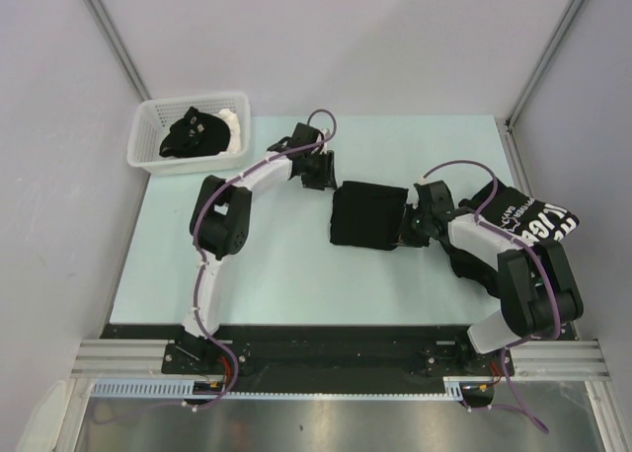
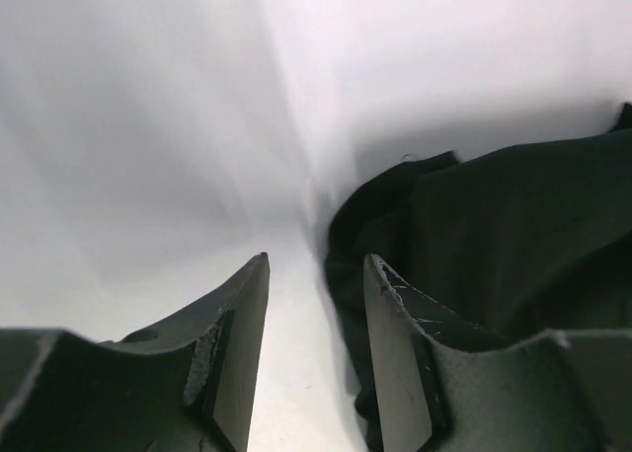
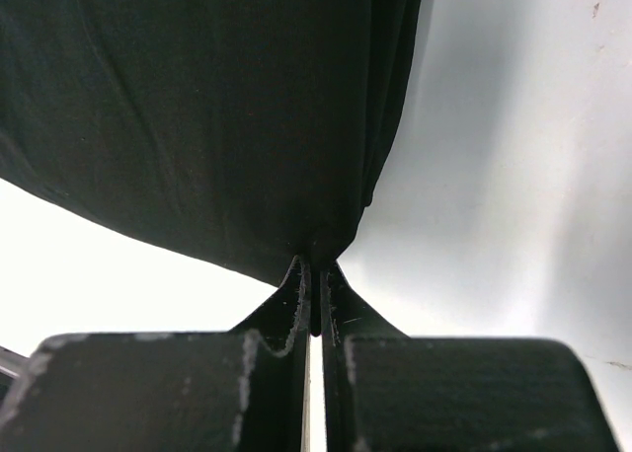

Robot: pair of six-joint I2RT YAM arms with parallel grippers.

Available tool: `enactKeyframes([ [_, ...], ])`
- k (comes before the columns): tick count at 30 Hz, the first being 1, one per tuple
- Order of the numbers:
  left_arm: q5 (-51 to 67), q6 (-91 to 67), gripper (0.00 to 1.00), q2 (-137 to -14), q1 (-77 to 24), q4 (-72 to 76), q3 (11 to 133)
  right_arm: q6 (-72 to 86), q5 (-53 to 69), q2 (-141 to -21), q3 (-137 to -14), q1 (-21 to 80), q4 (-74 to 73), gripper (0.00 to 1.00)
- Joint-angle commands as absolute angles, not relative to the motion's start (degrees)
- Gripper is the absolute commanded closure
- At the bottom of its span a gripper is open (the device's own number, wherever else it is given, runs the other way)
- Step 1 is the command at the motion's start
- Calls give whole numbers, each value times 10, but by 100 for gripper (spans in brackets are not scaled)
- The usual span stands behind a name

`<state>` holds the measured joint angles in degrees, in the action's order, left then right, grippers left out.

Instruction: Fold and stack the t-shirts

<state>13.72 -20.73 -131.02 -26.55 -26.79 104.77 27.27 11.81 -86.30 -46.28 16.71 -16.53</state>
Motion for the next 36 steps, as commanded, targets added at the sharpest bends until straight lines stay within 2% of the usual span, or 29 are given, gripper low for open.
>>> enactKeyframes([
  [1,185,-226,51,-1298,-264,-226,1084,254,135,-867,-461,160,-177,100],
  [17,257,-272,47,-1332,-259,-197,1094,248,151,-878,-461,143,-162,100],
  [29,225,-274,39,-1349,-259,-241,1099,247,160,-870,-461,134,-156,100],
  [36,223,-270,38,-1354,-258,-278,1102,247,163,-875,-462,132,-150,100],
])
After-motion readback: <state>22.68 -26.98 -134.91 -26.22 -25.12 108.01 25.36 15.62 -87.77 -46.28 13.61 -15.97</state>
